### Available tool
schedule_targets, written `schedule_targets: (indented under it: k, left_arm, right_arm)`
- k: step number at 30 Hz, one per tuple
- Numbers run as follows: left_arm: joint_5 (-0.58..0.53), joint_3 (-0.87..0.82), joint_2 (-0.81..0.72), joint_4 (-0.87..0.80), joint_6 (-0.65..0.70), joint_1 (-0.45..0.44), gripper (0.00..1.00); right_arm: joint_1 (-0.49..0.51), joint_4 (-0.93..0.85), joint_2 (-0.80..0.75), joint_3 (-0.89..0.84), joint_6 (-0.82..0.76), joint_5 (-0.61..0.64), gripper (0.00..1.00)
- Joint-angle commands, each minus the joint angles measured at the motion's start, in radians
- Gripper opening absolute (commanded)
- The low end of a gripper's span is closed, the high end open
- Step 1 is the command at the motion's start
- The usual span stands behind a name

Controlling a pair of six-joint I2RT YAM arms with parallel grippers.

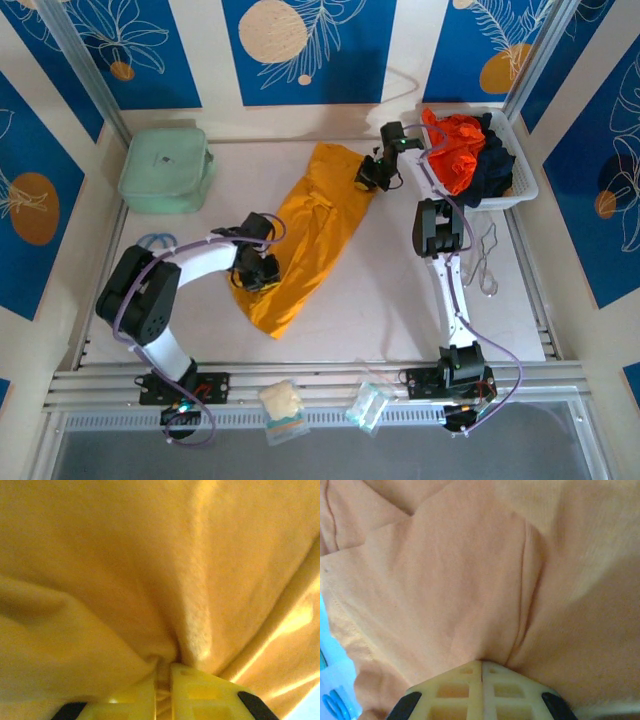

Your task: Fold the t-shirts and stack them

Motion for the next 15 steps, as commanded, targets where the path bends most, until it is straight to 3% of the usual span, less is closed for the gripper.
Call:
schedule_targets:
  k: [1, 3, 7, 11, 15]
  left_arm:
    - [-0.018, 0.034, -0.105, -0.131, -0.021, -0.013, 0.20]
    - [-0.112, 0.092, -0.156, -0.234, 0.016, -0.012, 0.25]
    - [-0.273, 0.182, -0.185, -0.381, 0.092, 0.010, 0.32]
    - [-0.256, 0.171, -0.115, -0.341, 0.152, 0.045, 0.31]
    - [-0.213, 0.142, -0.006, -0.243, 0.188, 0.048, 0.25]
  right_arm:
    - [0.001, -0.074, -0.096, 0.008, -0.027, -0.027, 0.00]
    - [0.007, -0.070, -0.198, -0.097, -0.037, 0.009, 0.00]
    - [0.044, 0.012, -0.469, -0.475, 0.034, 0.103, 0.00]
    - [0.117, 0.114, -0.672, -0.835, 0.203, 0.148, 0.00]
    - [0.196, 0.235, -0.745, -1.038, 0.352, 0.186, 0.00]
